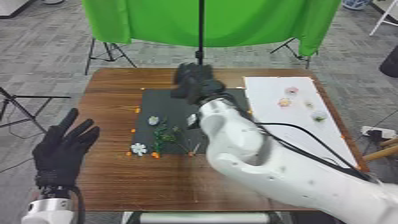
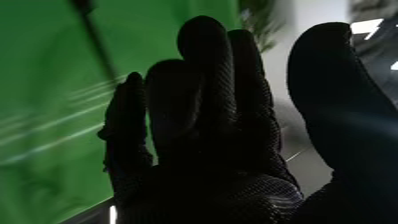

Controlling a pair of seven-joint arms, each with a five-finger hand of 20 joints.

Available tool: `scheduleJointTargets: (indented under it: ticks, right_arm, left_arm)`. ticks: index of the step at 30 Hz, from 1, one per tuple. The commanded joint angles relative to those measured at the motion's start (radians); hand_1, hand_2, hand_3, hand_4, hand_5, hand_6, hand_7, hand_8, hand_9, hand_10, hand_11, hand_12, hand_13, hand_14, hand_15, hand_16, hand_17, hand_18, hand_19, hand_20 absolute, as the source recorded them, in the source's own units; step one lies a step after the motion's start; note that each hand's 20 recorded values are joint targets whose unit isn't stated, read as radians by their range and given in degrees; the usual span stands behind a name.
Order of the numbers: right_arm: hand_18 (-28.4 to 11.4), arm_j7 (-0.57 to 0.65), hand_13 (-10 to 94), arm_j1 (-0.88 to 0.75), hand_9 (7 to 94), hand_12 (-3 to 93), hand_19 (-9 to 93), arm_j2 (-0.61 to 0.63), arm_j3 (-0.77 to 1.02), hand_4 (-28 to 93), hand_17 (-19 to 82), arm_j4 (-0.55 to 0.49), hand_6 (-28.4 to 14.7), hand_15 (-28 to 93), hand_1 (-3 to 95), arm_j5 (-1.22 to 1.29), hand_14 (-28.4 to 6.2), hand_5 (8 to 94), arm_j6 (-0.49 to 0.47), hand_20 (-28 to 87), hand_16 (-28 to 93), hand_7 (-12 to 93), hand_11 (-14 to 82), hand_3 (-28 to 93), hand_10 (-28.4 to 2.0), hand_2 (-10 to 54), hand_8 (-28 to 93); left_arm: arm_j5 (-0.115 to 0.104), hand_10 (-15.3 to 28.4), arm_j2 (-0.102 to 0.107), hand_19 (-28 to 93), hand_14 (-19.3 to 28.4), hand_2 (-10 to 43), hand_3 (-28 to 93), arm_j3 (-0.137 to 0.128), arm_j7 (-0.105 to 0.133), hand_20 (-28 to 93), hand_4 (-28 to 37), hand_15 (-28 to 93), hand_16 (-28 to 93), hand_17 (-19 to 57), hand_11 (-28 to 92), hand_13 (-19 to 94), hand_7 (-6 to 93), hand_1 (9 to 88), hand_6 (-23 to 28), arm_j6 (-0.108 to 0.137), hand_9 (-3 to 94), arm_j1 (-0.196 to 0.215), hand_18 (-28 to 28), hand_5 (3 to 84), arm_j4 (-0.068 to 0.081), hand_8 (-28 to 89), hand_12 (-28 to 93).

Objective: Arrange flowers

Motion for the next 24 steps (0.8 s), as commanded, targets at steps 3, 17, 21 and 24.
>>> scheduleJointTargets:
  ticks: [3,17,21,24]
  right_arm:
    - [-24.4,0.132,55,-0.402,66.6,16.5,77,0.404,0.393,-28,15,-0.097,-0.5,76,37.9,0.026,-12.6,63.0,0.103,44,17,16,36.7,78,-14.5,-9.5,-13]
    - [-28.3,0.345,51,-0.517,52.8,14.2,80,0.486,0.549,-28,23,0.056,-2.6,76,36.0,0.054,-16.6,55.8,0.082,37,12,15,24.7,79,-19.8,-9.5,-13]
    - [-28.3,0.303,49,-0.512,49.2,14.0,80,0.488,0.535,-28,22,0.090,-2.1,77,36.1,0.084,-16.7,52.7,0.041,35,11,15,22.1,79,-20.3,-9.5,-13]
    - [-28.4,0.305,48,-0.471,48.2,14.0,79,0.486,0.486,-28,21,0.115,-1.5,76,36.7,0.087,-16.3,50.9,0.052,35,11,15,20.7,79,-20.1,-9.5,-13]
  left_arm:
    - [0.003,20.2,-0.013,54,28.4,8.3,79,0.016,0.010,9,-28.3,55,-11,-9.7,22,23,10.0,14.1,6.8,0.003,34.9,0.033,27.7,34.3,-0.002,-10,10]
    - [0.030,20.2,-0.055,54,28.4,8.0,79,0.006,-0.036,9,-28.3,55,-11,-9.7,22,23,10.0,15.3,6.8,-0.019,34.8,0.017,27.6,34.3,0.003,-10,10]
    - [0.031,20.1,-0.060,54,28.4,8.0,80,0.003,-0.039,9,-28.3,55,-11,-9.7,22,23,10.0,15.3,6.8,-0.015,34.8,0.021,27.6,34.3,0.003,-10,10]
    - [0.043,20.2,-0.069,54,28.4,7.8,80,0.000,-0.052,9,-28.3,55,-11,-9.7,22,23,10.0,15.5,6.8,-0.022,34.8,0.016,27.6,34.3,0.003,-10,10]
